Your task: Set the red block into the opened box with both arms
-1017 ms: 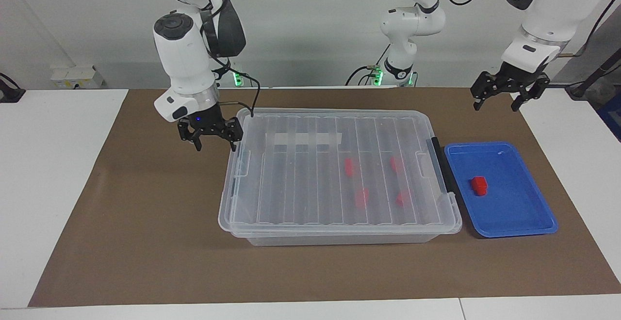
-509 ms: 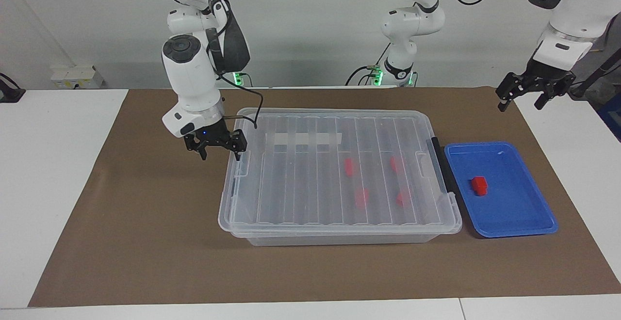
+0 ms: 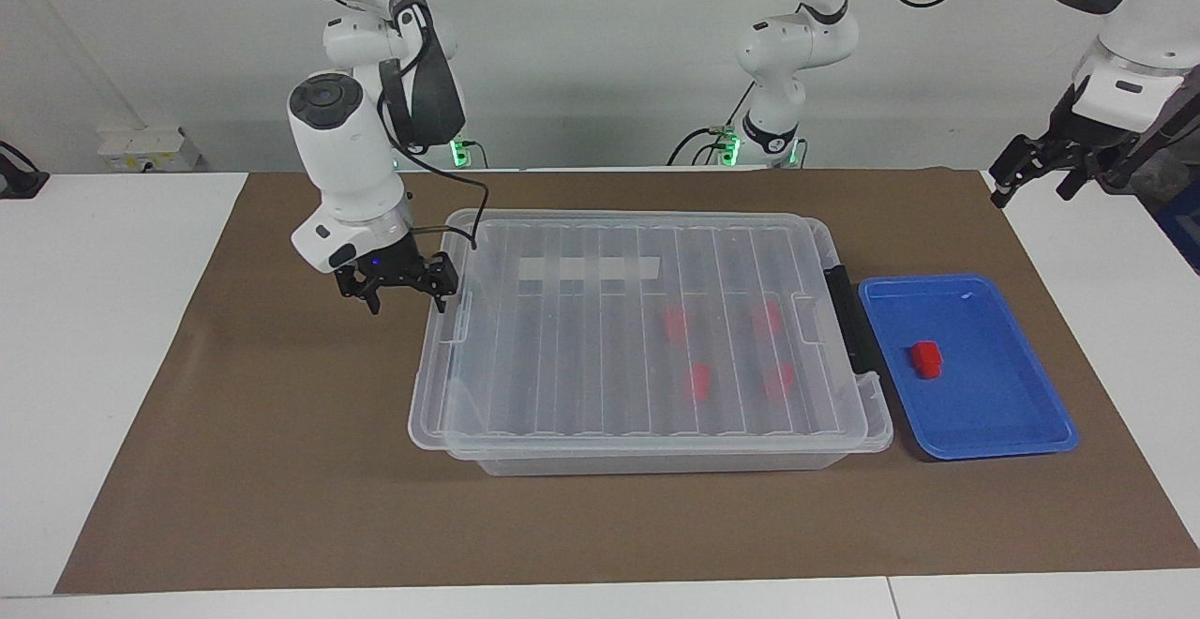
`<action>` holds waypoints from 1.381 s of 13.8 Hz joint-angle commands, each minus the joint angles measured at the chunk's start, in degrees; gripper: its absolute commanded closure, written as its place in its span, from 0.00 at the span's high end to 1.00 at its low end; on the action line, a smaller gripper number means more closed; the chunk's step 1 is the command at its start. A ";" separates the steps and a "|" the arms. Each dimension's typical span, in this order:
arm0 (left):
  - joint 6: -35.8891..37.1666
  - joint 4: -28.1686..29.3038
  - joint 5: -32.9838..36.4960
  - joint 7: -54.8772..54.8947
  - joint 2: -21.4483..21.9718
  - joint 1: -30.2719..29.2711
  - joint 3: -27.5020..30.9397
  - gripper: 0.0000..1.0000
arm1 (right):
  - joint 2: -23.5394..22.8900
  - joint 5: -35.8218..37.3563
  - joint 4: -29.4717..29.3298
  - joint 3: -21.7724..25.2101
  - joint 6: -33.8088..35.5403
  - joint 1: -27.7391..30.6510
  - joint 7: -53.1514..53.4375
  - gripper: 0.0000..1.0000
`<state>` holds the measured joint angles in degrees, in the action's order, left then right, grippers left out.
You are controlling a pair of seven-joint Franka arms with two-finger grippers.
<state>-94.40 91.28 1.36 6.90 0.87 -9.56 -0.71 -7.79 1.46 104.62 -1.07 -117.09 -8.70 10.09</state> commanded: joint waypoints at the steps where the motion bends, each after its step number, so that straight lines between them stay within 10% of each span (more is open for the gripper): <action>1: 0.35 2.41 0.93 -0.57 2.03 -0.11 -0.44 1.00 | 0.31 0.30 0.06 -0.33 0.63 1.76 -5.16 1.00; 19: -13.35 8.82 0.58 -5.32 -7.55 2.97 -0.70 1.00 | 0.31 0.30 -0.03 -0.33 3.09 12.74 -32.40 1.00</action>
<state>-105.60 98.37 1.35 1.79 -6.20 -7.10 -1.70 -7.78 1.46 104.57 -0.95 -115.34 2.56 -18.68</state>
